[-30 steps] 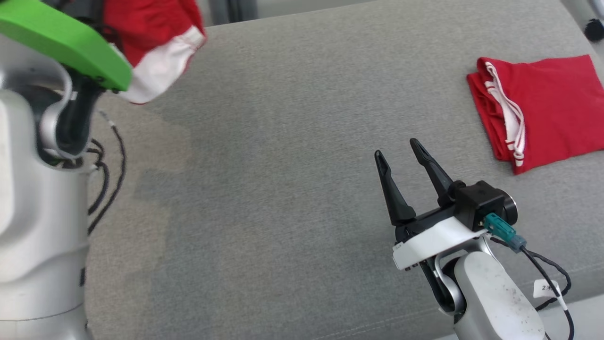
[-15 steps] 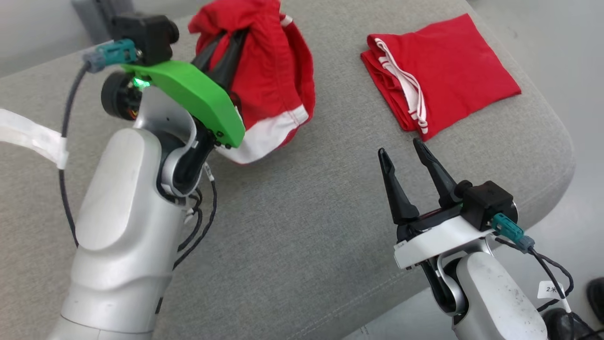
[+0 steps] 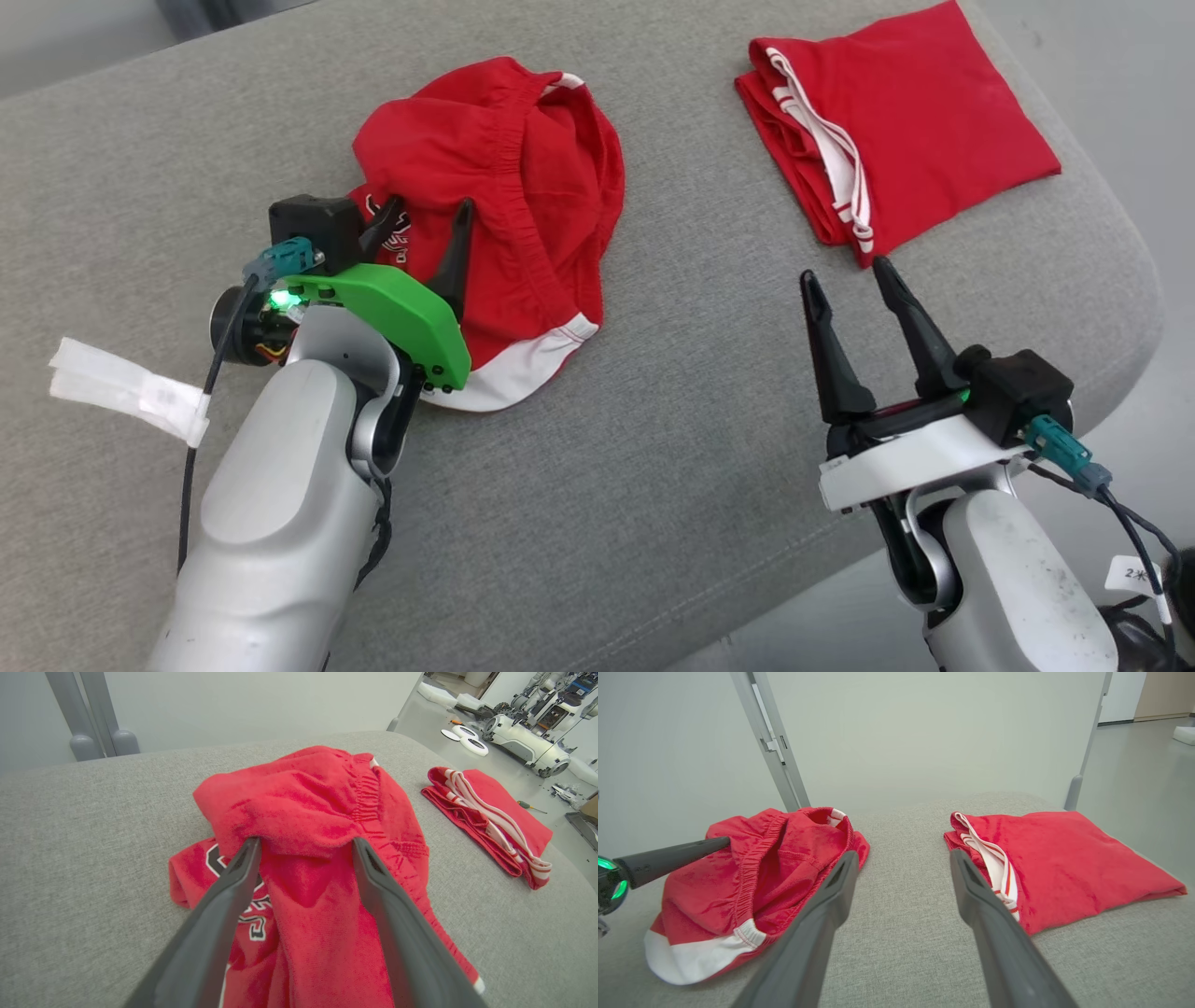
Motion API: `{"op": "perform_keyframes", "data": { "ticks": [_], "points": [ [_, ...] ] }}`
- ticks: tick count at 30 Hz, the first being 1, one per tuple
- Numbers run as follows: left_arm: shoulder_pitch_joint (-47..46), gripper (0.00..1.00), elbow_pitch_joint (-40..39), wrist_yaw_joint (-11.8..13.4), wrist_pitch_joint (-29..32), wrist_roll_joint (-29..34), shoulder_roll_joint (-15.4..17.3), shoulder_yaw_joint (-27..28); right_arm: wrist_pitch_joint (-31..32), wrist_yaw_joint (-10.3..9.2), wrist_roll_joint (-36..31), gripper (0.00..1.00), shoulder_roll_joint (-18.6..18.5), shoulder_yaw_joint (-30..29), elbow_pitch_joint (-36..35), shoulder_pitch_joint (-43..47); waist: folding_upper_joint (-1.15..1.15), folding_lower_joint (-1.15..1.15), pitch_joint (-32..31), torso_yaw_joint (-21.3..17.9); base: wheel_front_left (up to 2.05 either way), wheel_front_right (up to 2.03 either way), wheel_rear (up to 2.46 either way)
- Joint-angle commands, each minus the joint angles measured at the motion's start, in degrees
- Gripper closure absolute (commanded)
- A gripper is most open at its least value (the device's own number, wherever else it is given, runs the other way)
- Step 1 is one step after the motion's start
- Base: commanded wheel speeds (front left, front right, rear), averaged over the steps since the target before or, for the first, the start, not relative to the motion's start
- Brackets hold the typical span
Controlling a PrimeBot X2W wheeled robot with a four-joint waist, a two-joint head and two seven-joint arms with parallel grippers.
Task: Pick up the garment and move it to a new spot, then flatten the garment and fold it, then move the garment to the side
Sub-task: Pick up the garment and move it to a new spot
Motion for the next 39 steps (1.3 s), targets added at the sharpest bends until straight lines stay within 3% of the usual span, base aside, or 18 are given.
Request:
{"op": "perform_keyframes", "data": {
  "ticks": [1, 7, 12, 22, 31, 39],
  "points": [
    [0.81, 0.00, -0.53, -0.18, -2.63, 0.54, -0.10, 0.18, -0.24, -0.04, -0.55, 0.00, -0.12, -0.97, -0.25, 1.01, 0.00, 0.00, -3.46, 4.70, 0.00, 0.00, 0.00],
    [3.86, 0.00, -3.35, 0.60, -13.38, 0.85, -0.10, 1.75, -0.22, -0.04, -3.11, 0.00, -0.17, -4.98, -0.17, 3.20, 0.00, 0.00, -7.28, 9.70, 0.00, 0.00, 0.00],
    [8.59, 0.00, -6.44, 1.78, -17.38, 0.37, 0.53, 4.15, 0.67, -0.04, -5.34, 0.00, -0.14, -8.93, -0.80, 5.83, 0.00, 0.00, -10.23, 13.76, 0.00, 0.00, 0.00],
    [22.97, 0.00, -13.78, 1.26, -18.31, 2.33, 2.56, 9.52, 2.39, -0.04, -7.09, 0.00, -0.15, -12.74, -1.46, 9.83, 0.00, 0.00, -14.37, 18.52, 0.00, 0.00, 0.00],
    [33.37, 0.00, -18.48, -1.46, -18.35, 7.50, 1.05, 13.43, 4.18, -0.04, -5.98, 0.00, -0.56, -13.02, 0.28, 12.61, 0.00, 0.00, -17.33, 21.39, 0.00, 0.00, 0.00],
    [36.03, 0.00, -18.30, -3.01, -18.35, 9.63, -0.30, 15.90, 4.47, -0.04, -6.07, 0.00, -0.55, -13.15, 0.94, 13.44, 0.00, 0.00, -18.12, 22.09, 0.00, 0.00, 0.00]
  ]
}}
